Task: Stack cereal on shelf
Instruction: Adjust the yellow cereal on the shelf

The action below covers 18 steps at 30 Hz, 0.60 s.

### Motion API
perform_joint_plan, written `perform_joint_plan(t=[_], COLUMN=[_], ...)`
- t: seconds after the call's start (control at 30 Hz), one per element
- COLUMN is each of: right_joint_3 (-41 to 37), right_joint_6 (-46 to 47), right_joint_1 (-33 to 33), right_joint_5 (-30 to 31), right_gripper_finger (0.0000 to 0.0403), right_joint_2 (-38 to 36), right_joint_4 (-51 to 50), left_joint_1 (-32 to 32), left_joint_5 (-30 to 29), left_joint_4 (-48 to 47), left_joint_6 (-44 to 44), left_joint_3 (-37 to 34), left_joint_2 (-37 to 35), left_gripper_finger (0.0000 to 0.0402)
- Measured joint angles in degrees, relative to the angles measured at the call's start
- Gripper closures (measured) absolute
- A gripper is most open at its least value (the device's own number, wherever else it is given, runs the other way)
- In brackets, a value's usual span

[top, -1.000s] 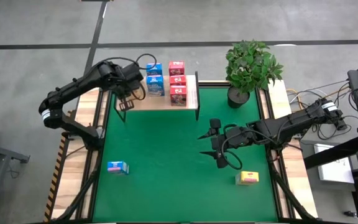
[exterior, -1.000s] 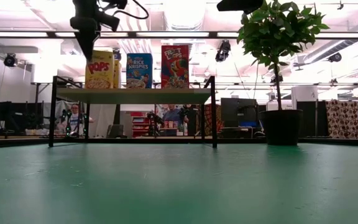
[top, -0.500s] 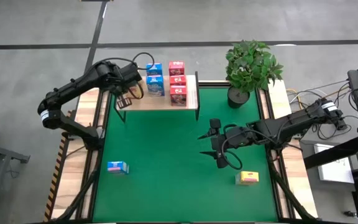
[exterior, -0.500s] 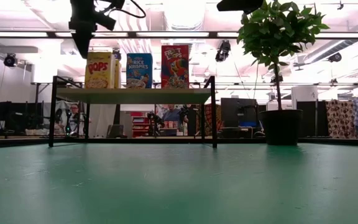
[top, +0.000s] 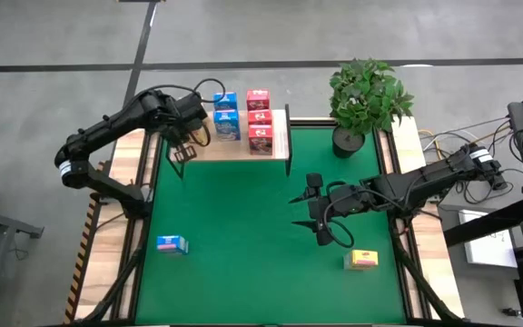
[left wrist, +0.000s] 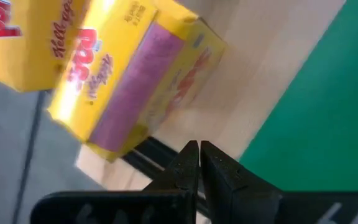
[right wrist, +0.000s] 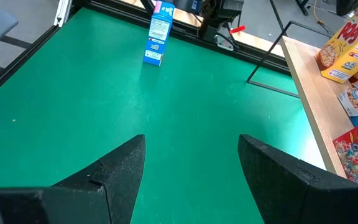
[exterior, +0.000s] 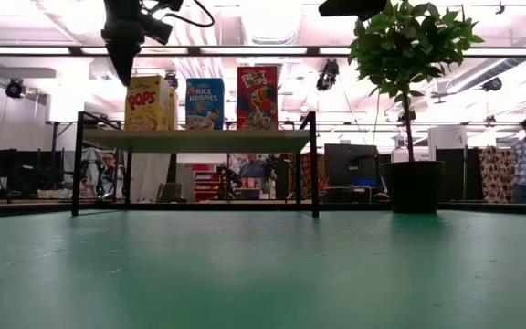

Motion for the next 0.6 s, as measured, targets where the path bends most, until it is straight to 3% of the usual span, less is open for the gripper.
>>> perform_joint_plan(t=[0.13, 0.2, 0.3, 0.5, 0.6], right_joint_3=[0.0, 0.0, 0.0, 0.0, 0.0], right_joint_6=[0.0, 0.0, 0.0, 0.5, 0.2], right_joint_1=[0.0, 0.0, 0.0, 0.0, 0.0], right_joint_5=[0.0, 0.0, 0.0, 0.0, 0.0], right_gripper_finger=[0.0156, 0.0156, 0.0156, 0.0156, 0.0156], right_joint_2=[0.0, 0.0, 0.0, 0.0, 0.0], right_joint_4=[0.0, 0.0, 0.0, 0.0, 0.0], left_joint_1=[-0.8, -1.4, -1.6, -1.6, -1.6], left_joint_5=[9.5, 11.3, 9.5, 0.5, -0.6], left_joint_4=[2.4, 5.6, 9.3, 11.4, 12.3], left_joint_6=[0.9, 1.1, 1.5, 1.5, 1.1], left_joint_3=[0.0, 0.0, 0.0, 0.0, 0.0], left_joint_2=[-0.6, -0.5, -0.2, 0.7, 1.0], left_gripper_finger=[0.0401, 0.0401, 0.0401, 0.0401, 0.0401])
